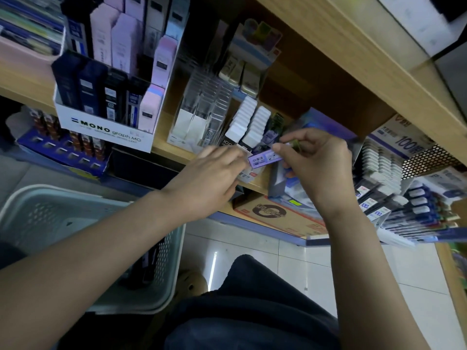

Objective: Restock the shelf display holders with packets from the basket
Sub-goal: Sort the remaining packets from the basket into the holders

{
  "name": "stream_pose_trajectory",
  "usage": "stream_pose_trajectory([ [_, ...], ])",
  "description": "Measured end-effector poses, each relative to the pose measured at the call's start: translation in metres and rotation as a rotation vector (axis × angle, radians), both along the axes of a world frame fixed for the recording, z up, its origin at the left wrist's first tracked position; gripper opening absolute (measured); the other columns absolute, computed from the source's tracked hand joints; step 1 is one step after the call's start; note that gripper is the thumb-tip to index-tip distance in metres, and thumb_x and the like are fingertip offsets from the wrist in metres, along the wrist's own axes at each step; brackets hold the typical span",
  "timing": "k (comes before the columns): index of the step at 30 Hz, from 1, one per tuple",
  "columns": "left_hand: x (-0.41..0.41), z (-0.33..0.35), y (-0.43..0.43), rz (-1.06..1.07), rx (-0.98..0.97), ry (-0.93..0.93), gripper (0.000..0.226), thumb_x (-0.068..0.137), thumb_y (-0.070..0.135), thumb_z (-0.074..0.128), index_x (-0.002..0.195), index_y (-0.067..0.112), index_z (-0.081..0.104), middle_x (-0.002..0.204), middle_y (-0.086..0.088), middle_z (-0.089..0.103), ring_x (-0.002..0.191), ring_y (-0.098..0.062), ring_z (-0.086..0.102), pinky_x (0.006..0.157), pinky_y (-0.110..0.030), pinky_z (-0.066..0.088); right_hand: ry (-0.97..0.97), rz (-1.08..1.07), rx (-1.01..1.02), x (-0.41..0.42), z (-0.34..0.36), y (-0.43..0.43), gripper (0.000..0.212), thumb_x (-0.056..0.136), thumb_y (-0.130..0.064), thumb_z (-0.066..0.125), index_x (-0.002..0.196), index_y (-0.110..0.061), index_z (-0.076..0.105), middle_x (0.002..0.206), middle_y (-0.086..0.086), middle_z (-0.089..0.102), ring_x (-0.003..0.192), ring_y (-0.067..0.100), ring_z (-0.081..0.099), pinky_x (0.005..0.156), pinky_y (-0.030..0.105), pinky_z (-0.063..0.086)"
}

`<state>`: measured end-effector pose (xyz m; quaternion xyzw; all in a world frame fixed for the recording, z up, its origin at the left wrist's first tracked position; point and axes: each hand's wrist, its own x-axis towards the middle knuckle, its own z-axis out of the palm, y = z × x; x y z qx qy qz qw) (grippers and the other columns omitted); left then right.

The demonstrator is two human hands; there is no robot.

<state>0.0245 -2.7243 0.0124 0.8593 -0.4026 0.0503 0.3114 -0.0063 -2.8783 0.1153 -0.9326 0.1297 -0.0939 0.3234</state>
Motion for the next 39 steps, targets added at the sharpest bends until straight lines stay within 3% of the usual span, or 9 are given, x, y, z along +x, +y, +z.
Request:
stream_pose_trajectory([
  [5,-0.001,-0.002,-0.003,0.087,-0.009,-0.047,0.031,0.076,-0.001,0.066,0.106,0.004,0.064,0.099,-0.01,0.056,0.096,-0.029,0.056,0.087,-0.04,0.043,-0.102,-0.009,-0.274,0.006,-0.014,-0.006,0.006,0.086,-0.018,0.066,0.092,-0.02,0.069,0.075,-0.005,0.063,0.065,0.01,0.059,0.062,0.007,0.041],
  [9,-0.001,-0.003,-0.004,0.106,-0.014,-0.07,0.031,0.073,-0.002,0.066,0.104,0.004,0.064,0.095,-0.01,0.055,0.092,-0.028,0.056,0.086,-0.034,0.037,-0.143,-0.005,-0.366,0.013,-0.022,-0.01,0.021,0.092,-0.01,0.058,0.11,-0.012,0.068,0.098,0.003,0.05,0.081,0.016,0.055,0.077,0.011,0.035],
  [12,-0.002,-0.003,-0.004,0.121,-0.021,-0.067,0.031,0.074,-0.001,0.066,0.104,0.005,0.063,0.095,-0.01,0.055,0.092,-0.028,0.055,0.086,-0.035,0.036,-0.067,0.039,-0.4,0.016,-0.029,-0.012,0.026,0.092,-0.007,0.055,0.116,-0.01,0.065,0.109,0.012,0.059,0.091,0.023,0.06,0.08,0.01,0.034],
  [14,-0.003,-0.003,-0.005,0.118,-0.026,-0.066,0.03,0.074,-0.001,0.066,0.103,0.005,0.063,0.095,-0.01,0.056,0.092,-0.028,0.056,0.086,-0.035,0.036,-0.037,0.029,-0.369,0.017,-0.031,-0.012,0.028,0.091,-0.007,0.058,0.118,-0.009,0.063,0.108,0.009,0.063,0.093,0.019,0.061,0.081,0.012,0.038],
  [17,-0.003,-0.003,-0.005,0.108,-0.029,-0.062,0.029,0.074,-0.001,0.065,0.103,0.004,0.063,0.096,-0.011,0.056,0.093,-0.029,0.056,0.087,-0.034,0.035,-0.025,0.002,-0.306,0.019,-0.035,-0.012,0.019,0.086,-0.008,0.065,0.105,-0.011,0.063,0.088,-0.003,0.061,0.079,0.01,0.057,0.077,0.024,0.049],
  [22,-0.004,-0.003,-0.003,0.099,-0.031,-0.084,0.032,0.075,0.001,0.066,0.107,0.005,0.064,0.099,-0.01,0.057,0.096,-0.028,0.056,0.089,-0.037,0.041,-0.083,0.025,-0.367,0.023,-0.045,-0.012,0.014,0.085,-0.01,0.066,0.099,-0.008,0.067,0.106,0.006,0.058,0.079,0.009,0.055,0.079,0.024,0.05],
  [31,-0.003,-0.007,0.004,0.046,-0.019,-0.141,0.041,0.073,0.002,0.066,0.114,0.006,0.063,0.102,-0.009,0.058,0.099,-0.026,0.054,0.086,-0.038,0.047,-0.188,0.021,-0.437,0.024,-0.055,-0.01,0.014,0.089,-0.012,0.06,0.101,-0.009,0.066,0.104,0.008,0.059,0.082,0.024,0.06,0.072,0.043,0.053],
  [36,-0.008,-0.013,0.018,0.024,0.009,-0.186,0.05,0.072,0.0,0.065,0.12,0.008,0.058,0.117,-0.01,0.057,0.117,-0.022,0.041,0.103,-0.035,0.035,-0.246,0.061,-0.594,0.012,-0.059,-0.005,0.022,0.092,-0.012,0.053,0.11,-0.008,0.065,0.104,0.011,0.06,0.094,0.028,0.058,0.064,0.033,0.047],
  [39,-0.018,-0.019,0.036,0.002,0.041,-0.206,0.041,0.071,0.005,0.061,0.111,0.008,0.062,0.107,-0.01,0.058,0.104,-0.022,0.044,0.091,-0.032,0.031,-0.283,0.051,-0.609,0.001,-0.061,0.006,0.019,0.089,-0.01,0.055,0.108,-0.006,0.06,0.105,0.015,0.054,0.093,0.029,0.055,0.062,0.031,0.043],
])
